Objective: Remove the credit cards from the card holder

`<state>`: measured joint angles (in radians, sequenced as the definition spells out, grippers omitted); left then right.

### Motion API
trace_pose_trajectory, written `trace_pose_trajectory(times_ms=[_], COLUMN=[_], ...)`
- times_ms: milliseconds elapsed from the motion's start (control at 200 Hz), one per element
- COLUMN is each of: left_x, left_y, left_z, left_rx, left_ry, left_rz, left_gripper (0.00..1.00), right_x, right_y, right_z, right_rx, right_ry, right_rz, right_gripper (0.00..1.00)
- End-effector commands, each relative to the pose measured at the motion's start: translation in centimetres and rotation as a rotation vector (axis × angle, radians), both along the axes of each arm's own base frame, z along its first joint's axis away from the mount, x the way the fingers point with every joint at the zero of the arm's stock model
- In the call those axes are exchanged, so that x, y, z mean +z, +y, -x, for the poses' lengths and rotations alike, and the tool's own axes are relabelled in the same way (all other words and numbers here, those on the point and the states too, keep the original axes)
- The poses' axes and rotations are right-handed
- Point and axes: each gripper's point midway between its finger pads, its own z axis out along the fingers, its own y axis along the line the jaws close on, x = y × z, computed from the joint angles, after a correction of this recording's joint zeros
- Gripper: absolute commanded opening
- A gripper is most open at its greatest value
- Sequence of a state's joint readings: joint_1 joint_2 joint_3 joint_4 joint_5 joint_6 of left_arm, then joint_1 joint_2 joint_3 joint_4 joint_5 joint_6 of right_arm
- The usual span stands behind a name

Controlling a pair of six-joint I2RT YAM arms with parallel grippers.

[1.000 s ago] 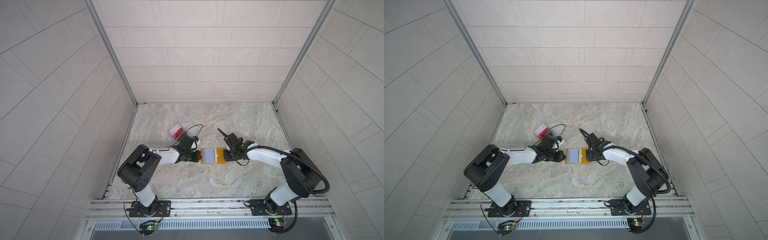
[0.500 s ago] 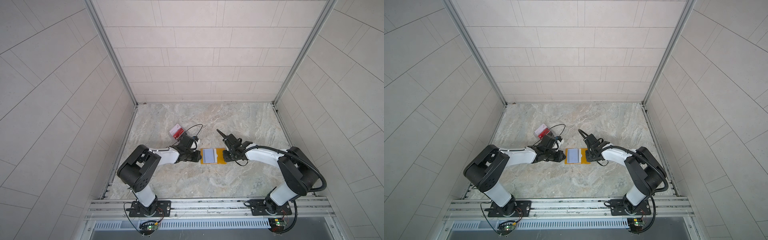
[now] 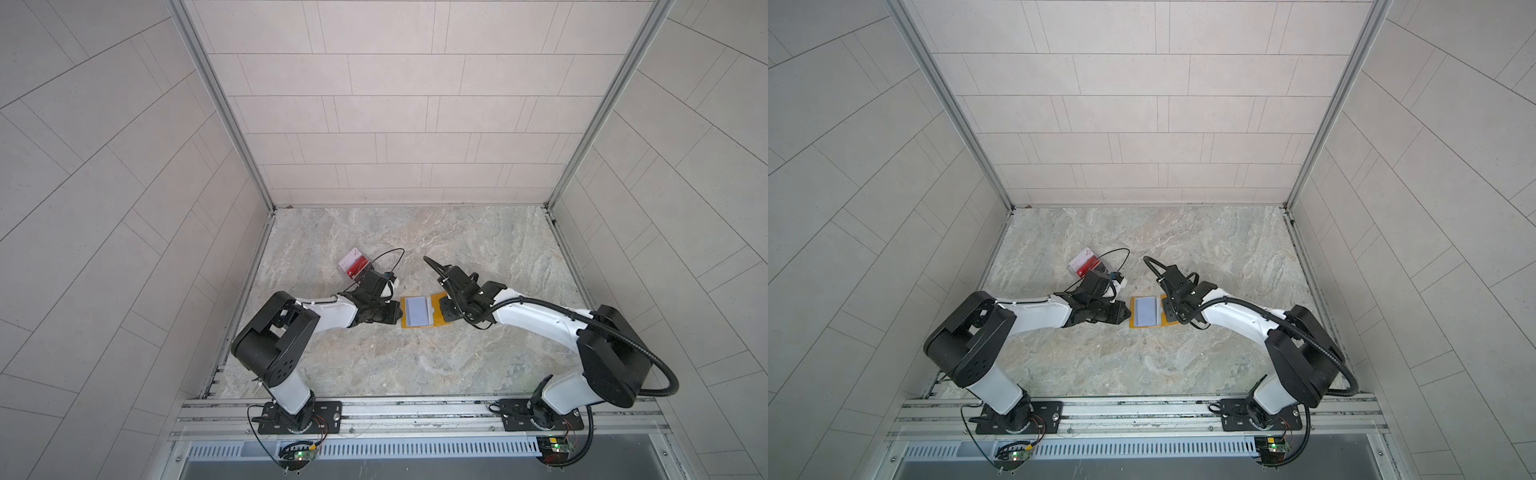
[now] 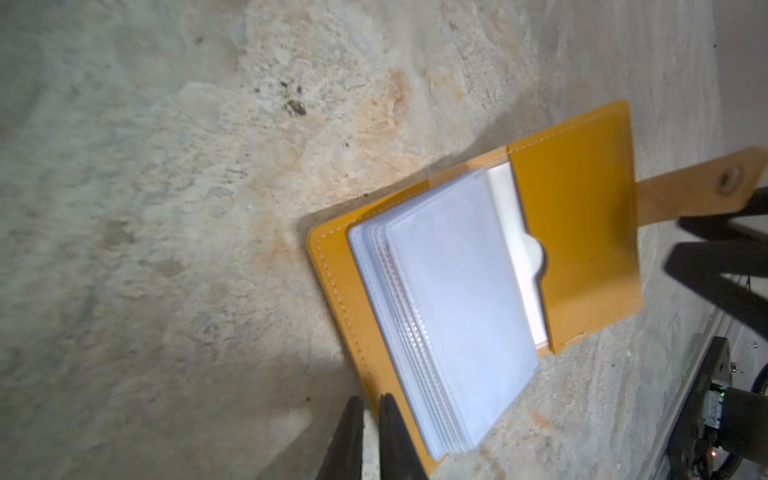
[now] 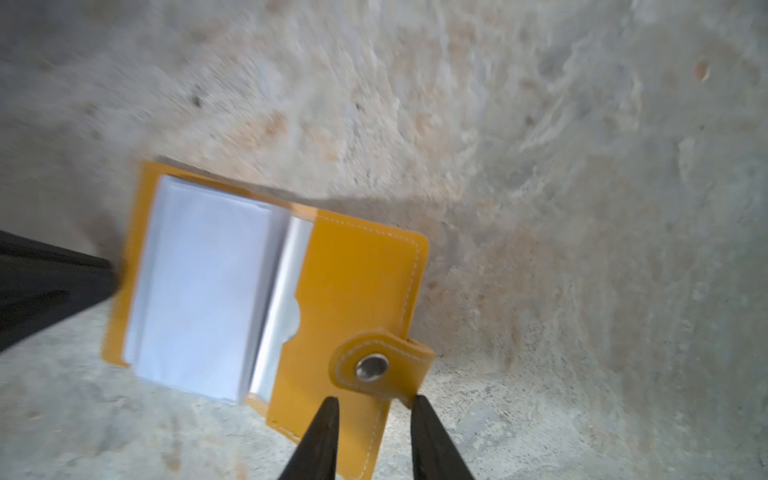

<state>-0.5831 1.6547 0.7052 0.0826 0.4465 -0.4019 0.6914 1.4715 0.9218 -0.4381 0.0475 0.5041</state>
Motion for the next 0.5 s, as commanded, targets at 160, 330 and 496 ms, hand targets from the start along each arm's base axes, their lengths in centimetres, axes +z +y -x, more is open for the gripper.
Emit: trace_pose_trajectory(times_ms=[160, 330, 496], left_x=[0.5, 0.6, 0.5], left_y=[-0.3, -0.5, -0.4], left_z=[0.2, 0.2, 0.1], left_rx=[-0.008, -0.005, -0.003], left_ry=[-0.020, -0.020, -0.022], left_rz=[0.030, 0.042, 0.042], left_gripper=[0.15, 0.15, 0.15], right_x=[3.3, 3.0, 1.2], right_y=[3.7, 6.4, 8.8], right_z=[0.6, 0.5, 0.3], right_rx=[0.099, 0.141, 0.181], right_ry=[-0.037, -0.040, -0.024], right_rz=[-0.152, -0.201, -0.182], right_gripper=[0.37, 0.41, 0.48])
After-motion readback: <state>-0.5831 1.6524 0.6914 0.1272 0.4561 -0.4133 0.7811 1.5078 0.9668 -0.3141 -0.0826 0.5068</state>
